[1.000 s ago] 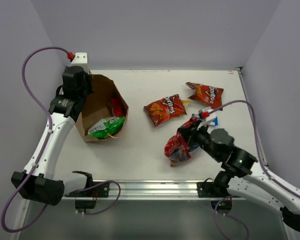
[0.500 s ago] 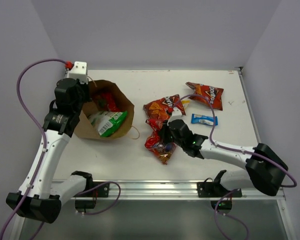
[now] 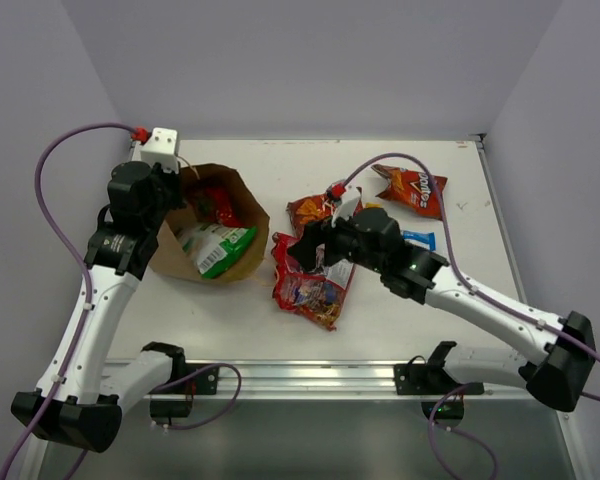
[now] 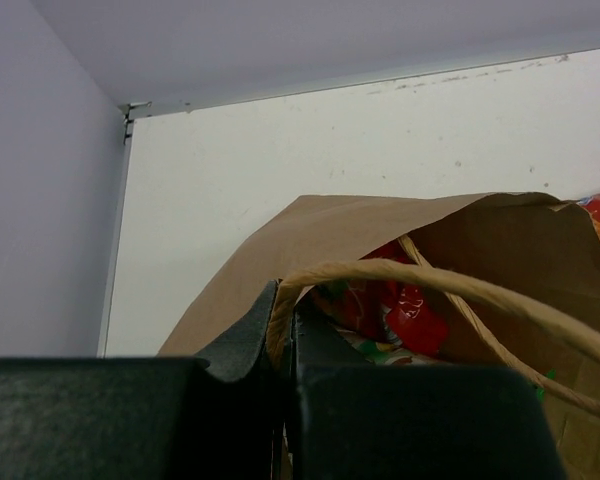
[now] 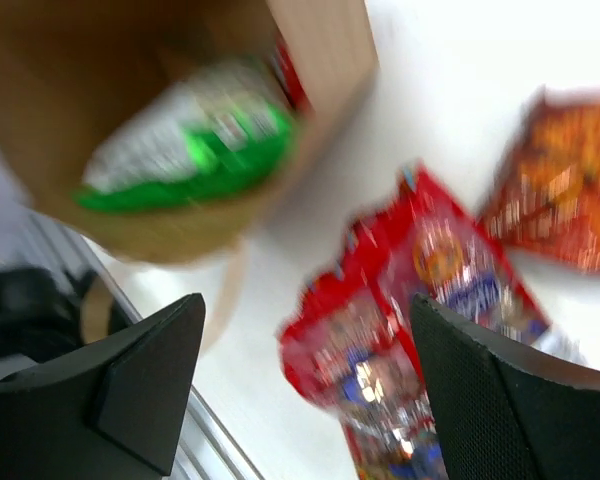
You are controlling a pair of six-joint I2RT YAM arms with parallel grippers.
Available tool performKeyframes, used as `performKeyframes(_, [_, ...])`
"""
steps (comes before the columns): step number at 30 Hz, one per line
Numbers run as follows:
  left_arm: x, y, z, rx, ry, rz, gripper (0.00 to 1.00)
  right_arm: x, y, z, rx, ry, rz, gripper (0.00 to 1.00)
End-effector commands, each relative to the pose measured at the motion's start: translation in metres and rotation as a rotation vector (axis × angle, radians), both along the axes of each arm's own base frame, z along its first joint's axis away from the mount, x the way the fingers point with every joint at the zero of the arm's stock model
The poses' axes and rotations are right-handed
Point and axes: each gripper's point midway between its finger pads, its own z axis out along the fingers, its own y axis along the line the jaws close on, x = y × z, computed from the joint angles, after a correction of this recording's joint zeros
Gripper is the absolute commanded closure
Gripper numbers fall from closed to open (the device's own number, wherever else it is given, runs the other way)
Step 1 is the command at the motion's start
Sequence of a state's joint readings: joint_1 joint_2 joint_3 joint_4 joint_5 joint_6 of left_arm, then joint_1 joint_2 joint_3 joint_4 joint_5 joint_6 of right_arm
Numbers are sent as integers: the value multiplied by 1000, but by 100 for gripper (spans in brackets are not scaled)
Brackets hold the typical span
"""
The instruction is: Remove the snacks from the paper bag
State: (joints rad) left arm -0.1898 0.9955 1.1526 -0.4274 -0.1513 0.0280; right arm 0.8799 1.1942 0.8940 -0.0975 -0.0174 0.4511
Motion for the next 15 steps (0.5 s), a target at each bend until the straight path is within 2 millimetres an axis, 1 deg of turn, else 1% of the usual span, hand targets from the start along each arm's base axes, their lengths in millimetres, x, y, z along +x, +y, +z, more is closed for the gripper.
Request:
performKeyframes(1, [2, -12, 31, -55, -108, -62, 100, 0, -2, 92, 70, -185, 32, 14])
performKeyframes(3, [0, -15, 30, -87, -94, -68, 100, 1, 7, 106, 59, -227, 60, 13])
performKeyframes(4, [-2, -16, 32, -93, -93, -70, 100, 4, 21, 116, 64, -245, 80, 13])
performKeyframes(5, [-2, -16, 32, -97, -88, -70, 100, 9, 27, 121, 69, -268, 73, 13])
performKeyframes(6, [-4, -17, 33, -101, -83, -72, 100, 12, 35, 134, 83, -302, 82, 13])
performKeyframes(7, [-5, -16, 32, -103, -77, -71, 100, 12, 45, 135, 91, -313, 99, 14])
performKeyframes(8, [-7, -17, 32, -110, -67, -72, 100, 21, 59, 131, 93, -321, 104, 14])
performKeyframes(9, [-8, -18, 31, -113, -62, -74, 100, 25, 67, 141, 111, -337, 103, 15])
performKeyframes(10, [-9, -19, 30, -118, -58, -77, 100, 26, 77, 141, 116, -340, 116, 15])
performKeyframes(11, [-10, -20, 28, -126, -49, -82, 100, 33, 91, 128, 99, -327, 125, 15])
performKeyframes(12, [-11, -21, 26, -133, -43, -88, 100, 33, 103, 138, 115, -346, 139, 15])
performKeyframes(13, [-13, -25, 24, -142, -38, -106, 100, 36, 112, 135, 111, -348, 146, 16])
performKeyframes(14, [-14, -26, 20, -158, -27, -106, 100, 39, 121, 136, 122, -363, 150, 16])
performKeyframes(15, [-14, -26, 18, -162, -25, -105, 100, 46, 133, 120, 97, -359, 156, 16])
